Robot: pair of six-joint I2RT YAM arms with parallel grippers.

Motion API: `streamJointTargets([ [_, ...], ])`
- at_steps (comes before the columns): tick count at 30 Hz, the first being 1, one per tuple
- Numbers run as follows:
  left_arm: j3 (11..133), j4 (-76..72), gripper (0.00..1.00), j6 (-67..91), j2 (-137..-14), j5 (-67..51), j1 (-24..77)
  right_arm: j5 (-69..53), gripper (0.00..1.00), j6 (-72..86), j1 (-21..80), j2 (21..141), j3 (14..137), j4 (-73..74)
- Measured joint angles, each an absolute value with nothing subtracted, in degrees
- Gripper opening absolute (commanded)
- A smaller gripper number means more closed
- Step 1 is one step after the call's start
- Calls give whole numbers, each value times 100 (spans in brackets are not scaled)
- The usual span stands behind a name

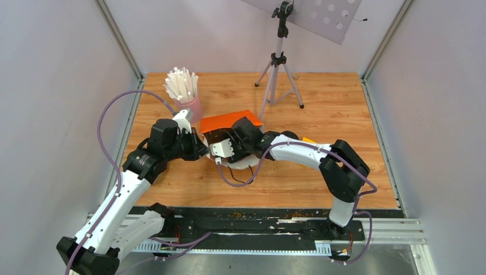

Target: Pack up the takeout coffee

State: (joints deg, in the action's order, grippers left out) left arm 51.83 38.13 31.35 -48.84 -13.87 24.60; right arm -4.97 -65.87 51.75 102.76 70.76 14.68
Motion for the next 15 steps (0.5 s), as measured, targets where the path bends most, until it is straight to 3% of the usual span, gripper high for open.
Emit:
streamJointTargets([
  [5,5162,3837,0,3146,-4882,-1389,2460,-237,43,-6790,5201,10398,7159,1426],
  [10,5052,3824,0,3212,-4807,-1441,2460,-134,9,-6858,5201,10401,7168,1422],
  [12,5035,3806,0,3232,-4805,-1461,2460,-128,1,-6871,5201,10403,7168,1413],
  [15,5035,3789,0,3251,-4805,-1461,2460,-128,0,-6871,5201,10403,7144,1343],
])
